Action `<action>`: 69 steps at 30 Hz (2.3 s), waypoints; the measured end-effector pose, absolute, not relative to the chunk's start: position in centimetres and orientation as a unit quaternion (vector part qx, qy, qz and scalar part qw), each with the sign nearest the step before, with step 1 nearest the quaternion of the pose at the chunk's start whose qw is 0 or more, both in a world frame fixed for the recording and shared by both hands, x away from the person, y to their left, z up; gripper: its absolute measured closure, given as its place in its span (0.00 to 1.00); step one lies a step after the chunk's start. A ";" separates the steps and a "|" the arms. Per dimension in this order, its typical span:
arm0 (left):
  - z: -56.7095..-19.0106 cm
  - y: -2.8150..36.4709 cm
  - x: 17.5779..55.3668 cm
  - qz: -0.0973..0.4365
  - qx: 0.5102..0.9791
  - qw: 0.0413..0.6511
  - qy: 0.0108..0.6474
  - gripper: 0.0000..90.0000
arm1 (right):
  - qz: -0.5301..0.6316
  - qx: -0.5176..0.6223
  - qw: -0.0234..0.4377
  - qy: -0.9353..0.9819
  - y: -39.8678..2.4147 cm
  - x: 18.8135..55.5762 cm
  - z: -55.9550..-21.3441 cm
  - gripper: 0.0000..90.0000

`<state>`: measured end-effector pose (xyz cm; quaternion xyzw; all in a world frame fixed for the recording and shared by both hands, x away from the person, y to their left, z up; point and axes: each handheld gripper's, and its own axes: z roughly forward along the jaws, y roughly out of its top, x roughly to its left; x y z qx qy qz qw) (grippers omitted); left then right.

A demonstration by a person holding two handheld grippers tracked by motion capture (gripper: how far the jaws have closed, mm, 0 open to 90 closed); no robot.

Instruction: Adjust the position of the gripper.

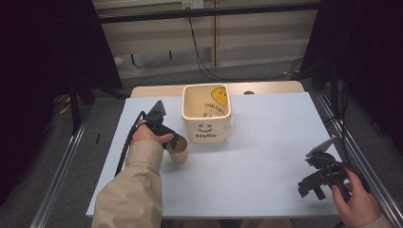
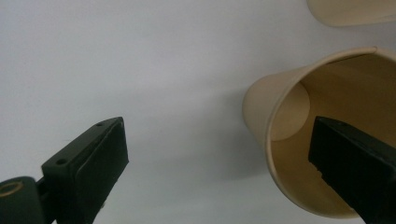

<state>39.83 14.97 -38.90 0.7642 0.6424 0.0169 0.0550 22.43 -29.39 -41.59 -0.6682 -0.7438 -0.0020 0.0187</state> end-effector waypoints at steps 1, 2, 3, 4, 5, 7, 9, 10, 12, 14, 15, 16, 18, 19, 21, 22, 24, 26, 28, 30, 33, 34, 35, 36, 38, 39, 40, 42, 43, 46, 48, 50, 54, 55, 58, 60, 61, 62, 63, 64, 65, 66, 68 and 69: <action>-38.8 15.0 39.8 0.013 0.766 0.052 0.641 0.05 | -0.003 -0.670 0.017 -0.742 -29.3 22.4 -41.6 0.05; -38.8 15.0 39.8 0.013 0.766 0.052 0.641 0.05 | -0.003 -0.670 0.017 -0.742 -29.3 22.4 -41.6 0.05; -38.7 15.2 39.8 0.017 0.763 0.055 0.644 0.05 | -0.004 -0.665 0.016 -0.747 -29.4 22.5 -41.6 0.05; -38.7 15.2 39.8 0.017 0.763 0.055 0.644 0.05 | -0.004 -0.665 0.016 -0.747 -29.4 22.5 -41.6 0.05; -38.5 15.3 39.8 0.016 0.764 0.055 0.642 0.05 | -0.005 -0.667 0.017 -0.744 -29.3 22.5 -41.6 0.05; -38.3 15.4 39.7 0.018 0.763 0.057 0.644 0.05 | -0.005 -0.661 0.015 -0.750 -29.4 22.5 -41.6 0.05; -38.1 15.5 39.7 0.016 0.762 0.057 0.645 0.05 | -0.006 -0.661 0.016 -0.750 -29.4 22.5 -41.6 0.05; -38.0 15.5 39.8 0.015 0.763 0.055 0.644 0.05 | -0.005 -0.661 0.016 -0.750 -29.4 22.5 -41.6 0.05; -37.7 15.4 39.8 0.013 0.762 0.059 0.644 0.05 | -0.005 -0.660 0.012 -0.751 -29.4 22.5 -41.5 0.05; -37.3 15.4 39.8 0.014 0.763 0.061 0.643 0.05 | -0.006 -0.662 0.013 -0.749 -29.4 22.5 -41.4 0.05; -37.1 15.3 39.9 0.014 0.764 0.061 0.642 0.05 | -0.008 -0.662 0.014 -0.749 -29.3 22.6 -41.4 0.05; -37.1 15.3 39.9 0.014 0.764 0.061 0.642 0.05 | -0.008 -0.663 0.014 -0.749 -29.3 22.6 -41.4 0.05; -36.4 15.2 40.0 0.010 0.766 0.059 0.639 0.05 | -0.004 -0.661 0.016 -0.750 -29.3 22.6 -41.4 0.05; -36.2 15.2 40.0 0.009 0.766 0.060 0.641 0.05 | -0.007 -0.666 0.018 -0.746 -29.2 22.6 -41.4 0.05; -35.8 15.3 40.1 0.008 0.766 0.060 0.639 0.05 | -0.006 -0.668 0.020 -0.744 -29.2 22.6 -41.4 0.05; -35.5 15.3 40.1 0.012 0.764 0.061 0.642 0.05 | -0.006 -0.662 0.018 -0.749 -29.3 22.6 -41.4 0.05; -34.9 15.3 40.2 0.010 0.767 0.060 0.639 0.05 | -0.007 -0.660 0.015 -0.751 -29.4 22.6 -41.4 0.05; -34.3 15.3 40.2 0.014 0.768 0.061 0.637 0.05 | -0.009 -0.663 0.016 -0.749 -29.5 22.5 -41.5 0.05; -33.6 15.2 40.2 0.015 0.770 0.060 0.635 0.05 | -0.010 -0.668 0.019 -0.744 -29.5 22.5 -41.4 0.05; -33.0 15.0 40.1 0.015 0.768 0.066 0.637 0.05 | -0.012 -0.668 0.018 -0.744 -29.5 22.4 -41.4 0.05; -32.1 14.8 40.1 0.018 0.770 0.068 0.634 0.05 | -0.006 -0.666 0.017 -0.745 -29.4 22.5 -41.3 0.05; -31.9 14.8 40.1 0.017 0.772 0.064 0.632 0.05 | -0.010 -0.667 0.018 -0.745 -29.3 22.5 -41.3 0.05; -31.7 14.8 40.2 0.015 0.775 0.065 0.628 0.05 | -0.009 -0.665 0.018 -0.747 -29.3 22.5 -41.3 0.05; -31.6 14.7 40.2 0.017 0.774 0.066 0.630 0.05 | -0.010 -0.664 0.014 -0.747 -29.3 22.5 -41.3 0.05; -31.5 14.7 40.1 0.018 0.774 0.067 0.629 0.05 | -0.008 -0.662 0.013 -0.749 -29.3 22.5 -41.2 0.05; -31.4 14.6 40.2 0.014 0.775 0.067 0.629 0.05 | -0.016 -0.661 0.014 -0.750 -29.2 22.5 -41.2 0.05; -31.3 14.6 40.1 0.014 0.775 0.065 0.628 0.05 | -0.016 -0.661 0.014 -0.750 -29.2 22.5 -41.2 0.05; -31.2 14.7 40.1 0.016 0.776 0.067 0.627 0.05 | -0.012 -0.659 0.013 -0.752 -29.2 22.6 -41.2 0.05; -31.2 14.6 40.1 0.012 0.775 0.066 0.629 0.05 | -0.002 -0.660 0.014 -0.751 -29.1 22.6 -41.1 0.05; -31.4 14.4 40.0 0.011 0.777 0.062 0.626 0.05 | -0.011 -0.658 0.015 -0.753 -29.0 22.7 -41.2 0.05; -31.5 14.2 40.1 0.010 0.778 0.061 0.625 0.05 | -0.010 -0.660 0.015 -0.751 -28.9 22.7 -41.2 0.05; -31.4 13.9 40.1 0.007 0.780 0.066 0.622 0.05 | -0.009 -0.657 0.015 -0.753 -28.9 22.8 -41.1 0.05; -31.2 13.4 40.1 0.011 0.783 0.067 0.618 0.05 | -0.002 -0.656 0.016 -0.755 -28.8 22.8 -41.1 0.05; -31.1 13.2 40.1 0.011 0.785 0.067 0.615 0.05 | -0.002 -0.659 0.017 -0.752 -28.8 22.8 -41.1 0.05; -30.9 12.9 40.1 0.011 0.784 0.069 0.617 0.05 | -0.004 -0.656 0.016 -0.755 -28.8 22.8 -41.1 0.05; -30.5 12.5 40.1 0.007 0.784 0.073 0.617 0.05 | -0.002 -0.657 0.015 -0.754 -28.8 22.8 -41.1 0.05; -30.4 12.4 40.1 0.004 0.787 0.070 0.613 0.05 | -0.001 -0.656 0.015 -0.754 -28.8 22.8 -41.1 0.05; -30.3 12.2 40.0 0.001 0.786 0.072 0.615 0.05 | -0.001 -0.656 0.016 -0.755 -28.8 22.8 -41.1 0.05; -30.3 12.2 40.0 0.001 0.786 0.072 0.615 0.05 | -0.002 -0.657 0.016 -0.754 -28.8 22.8 -41.0 0.05; -30.2 11.9 40.0 0.008 0.785 0.069 0.615 0.05 | -0.002 -0.657 0.016 -0.754 -28.8 22.8 -41.0 0.05; -30.3 11.7 40.0 0.009 0.785 0.072 0.615 0.05 | -0.002 -0.657 0.015 -0.754 -28.8 22.8 -41.0 0.05; -30.2 11.7 40.0 0.005 0.788 0.069 0.611 0.05 | -0.004 -0.656 0.015 -0.754 -28.8 22.8 -41.0 0.05; -30.2 11.3 39.9 0.004 0.786 0.072 0.614 0.05 | -0.012 -0.658 0.010 -0.753 -28.7 22.8 -41.0 0.05; -30.2 11.2 39.9 0.003 0.789 0.070 0.611 0.05 | -0.008 -0.657 0.011 -0.754 -28.6 22.8 -41.0 0.05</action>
